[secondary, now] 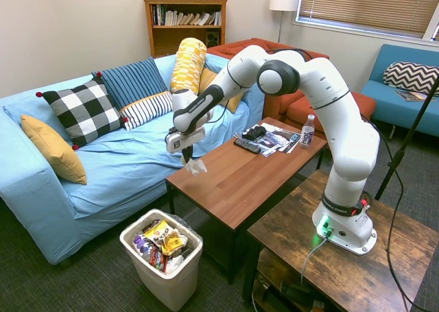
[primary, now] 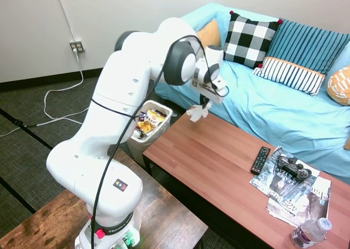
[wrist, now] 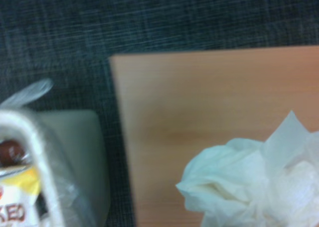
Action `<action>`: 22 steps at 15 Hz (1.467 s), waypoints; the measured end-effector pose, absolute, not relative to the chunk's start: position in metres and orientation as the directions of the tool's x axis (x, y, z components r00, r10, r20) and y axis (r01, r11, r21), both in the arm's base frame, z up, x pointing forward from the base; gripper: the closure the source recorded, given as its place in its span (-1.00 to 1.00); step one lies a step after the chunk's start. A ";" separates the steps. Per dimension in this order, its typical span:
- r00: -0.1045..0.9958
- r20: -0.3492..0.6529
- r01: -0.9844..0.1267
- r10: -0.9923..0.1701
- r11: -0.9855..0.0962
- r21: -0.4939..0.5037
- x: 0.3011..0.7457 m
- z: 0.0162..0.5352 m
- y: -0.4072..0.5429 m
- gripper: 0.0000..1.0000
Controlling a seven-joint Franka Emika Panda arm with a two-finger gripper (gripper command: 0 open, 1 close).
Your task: Throw the tissue in the trash bin
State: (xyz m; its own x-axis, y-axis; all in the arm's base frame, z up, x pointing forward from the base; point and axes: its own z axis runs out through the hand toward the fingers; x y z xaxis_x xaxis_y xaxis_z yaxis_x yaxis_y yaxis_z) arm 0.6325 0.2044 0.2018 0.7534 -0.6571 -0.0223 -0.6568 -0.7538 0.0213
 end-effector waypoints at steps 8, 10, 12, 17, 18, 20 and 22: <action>0.925 0.047 -0.380 -0.378 -0.913 0.144 0.479 0.138 0.406 1.00; 0.941 0.056 -0.339 -0.334 -0.927 0.158 0.474 0.109 0.432 1.00; 0.945 0.071 -0.326 -0.319 -0.930 0.168 0.482 0.084 0.444 -1.00; 0.940 0.105 -0.338 -0.325 -0.927 0.159 0.512 0.085 0.458 -1.00; 0.940 0.106 -0.339 -0.325 -0.927 0.161 0.513 0.085 0.459 -1.00; 0.939 0.108 -0.341 -0.327 -0.926 0.164 0.517 0.084 0.458 -1.00; 0.938 0.110 -0.344 -0.329 -0.924 0.169 0.519 0.084 0.456 -1.00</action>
